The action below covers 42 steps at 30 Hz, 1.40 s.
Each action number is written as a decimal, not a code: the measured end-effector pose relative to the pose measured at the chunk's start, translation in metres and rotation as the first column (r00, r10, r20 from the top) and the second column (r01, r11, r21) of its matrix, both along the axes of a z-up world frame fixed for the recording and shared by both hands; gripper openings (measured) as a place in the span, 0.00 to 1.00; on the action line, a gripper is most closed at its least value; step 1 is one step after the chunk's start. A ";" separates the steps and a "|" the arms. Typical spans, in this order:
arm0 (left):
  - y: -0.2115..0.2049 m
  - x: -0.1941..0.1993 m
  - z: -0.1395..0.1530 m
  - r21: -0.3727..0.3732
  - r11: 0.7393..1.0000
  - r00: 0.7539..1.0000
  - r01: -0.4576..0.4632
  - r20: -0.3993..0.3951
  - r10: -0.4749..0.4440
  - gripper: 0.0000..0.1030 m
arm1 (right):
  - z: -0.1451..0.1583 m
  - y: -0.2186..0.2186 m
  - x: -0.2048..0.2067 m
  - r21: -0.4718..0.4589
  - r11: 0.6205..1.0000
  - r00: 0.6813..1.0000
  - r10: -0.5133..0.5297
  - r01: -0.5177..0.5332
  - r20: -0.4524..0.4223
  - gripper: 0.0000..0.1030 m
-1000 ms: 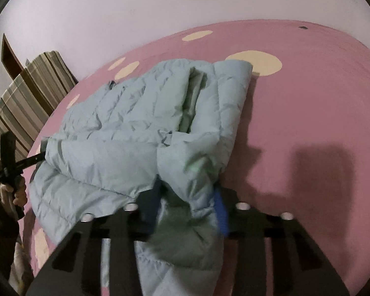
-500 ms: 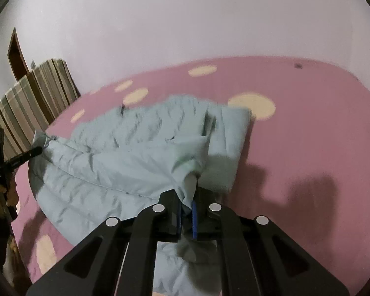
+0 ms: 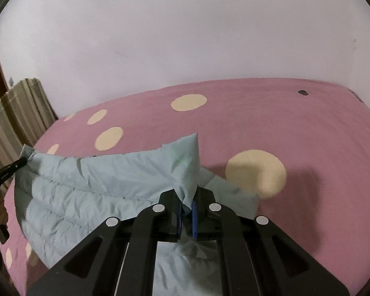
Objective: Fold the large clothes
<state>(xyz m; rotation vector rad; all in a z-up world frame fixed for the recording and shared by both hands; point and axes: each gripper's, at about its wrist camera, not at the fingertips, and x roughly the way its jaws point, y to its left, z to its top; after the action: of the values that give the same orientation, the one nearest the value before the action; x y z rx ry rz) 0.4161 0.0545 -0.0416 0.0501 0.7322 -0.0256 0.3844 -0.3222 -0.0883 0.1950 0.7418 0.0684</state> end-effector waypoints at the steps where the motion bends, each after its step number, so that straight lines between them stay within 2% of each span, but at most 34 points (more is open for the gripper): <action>1: -0.002 0.009 -0.006 0.012 1.000 1.000 -0.012 -0.013 0.012 0.02 | -0.004 0.001 0.007 -0.004 1.000 1.000 -0.004 0.004 -0.010 0.05; 7: -0.011 0.053 -0.060 0.083 0.994 0.991 -0.065 -0.109 0.074 0.02 | -0.054 0.002 0.057 -0.024 0.999 0.990 -0.032 0.029 -0.140 0.05; 13: -0.015 0.066 -0.106 0.142 0.987 0.981 -0.074 -0.166 0.097 0.02 | -0.097 -0.001 0.073 -0.022 0.999 0.972 -0.050 0.046 -0.228 0.07; 19: -0.010 0.070 -0.131 0.131 0.985 0.977 -0.110 -0.167 0.132 0.02 | -0.110 0.002 0.071 -0.048 0.998 0.980 -0.059 0.051 -0.190 0.07; 25: -0.013 0.071 -0.137 0.158 0.978 0.980 -0.133 -0.128 0.154 0.02 | -0.112 0.004 0.071 -0.042 0.997 0.985 -0.071 0.065 -0.155 0.07; 30: -0.018 0.075 -0.132 0.193 0.973 0.977 -0.123 -0.146 0.153 0.02 | -0.108 0.001 0.069 -0.034 0.997 0.985 -0.070 0.065 -0.157 0.09; 32: -0.018 0.076 -0.126 0.216 0.968 0.975 -0.126 -0.152 0.161 0.07 | -0.105 0.004 0.072 -0.049 0.997 0.984 -0.069 0.062 -0.161 0.11; 33: -0.018 0.074 -0.120 0.240 0.960 0.971 -0.143 -0.153 0.183 0.19 | -0.102 0.005 0.072 -0.055 0.997 0.984 -0.068 0.060 -0.164 0.12; 34: -0.017 0.072 -0.115 0.249 0.955 0.967 -0.163 -0.153 0.205 0.33 | -0.098 0.005 0.072 -0.064 0.996 0.982 -0.071 0.061 -0.173 0.18; 35: -0.015 0.066 -0.104 0.226 0.956 0.963 -0.187 -0.150 0.224 0.39 | -0.096 0.005 0.072 -0.075 0.995 0.980 -0.079 0.066 -0.182 0.27; 36: -0.013 0.061 -0.096 0.191 0.962 0.963 -0.195 -0.149 0.225 0.45 | -0.093 0.006 0.071 -0.091 0.993 0.977 -0.093 0.076 -0.192 0.33; 37: -0.013 0.054 -0.084 0.134 0.971 0.965 -0.200 -0.144 0.219 0.46 | -0.084 0.007 0.067 -0.107 0.989 0.975 -0.119 0.100 -0.189 0.41; 38: -0.016 0.047 -0.074 0.100 0.974 0.967 -0.201 -0.136 0.213 0.47 | -0.078 0.008 0.062 -0.097 0.989 0.977 -0.126 0.110 -0.172 0.45; 40: -0.030 0.036 -0.056 0.043 0.984 0.978 -0.172 -0.113 0.176 0.55 | -0.060 0.019 0.051 -0.047 0.992 0.984 -0.120 0.115 -0.129 0.45; 42: -0.053 0.025 -0.045 -0.013 0.995 0.990 -0.099 -0.099 0.097 0.60 | -0.050 0.036 0.045 -0.034 0.994 0.988 -0.109 0.105 -0.110 0.45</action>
<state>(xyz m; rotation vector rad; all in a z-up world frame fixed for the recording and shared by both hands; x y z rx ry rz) 0.4413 0.0010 -0.0869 -0.0038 0.8324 0.0594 0.4296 -0.2863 -0.1384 0.2130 0.8418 -0.0553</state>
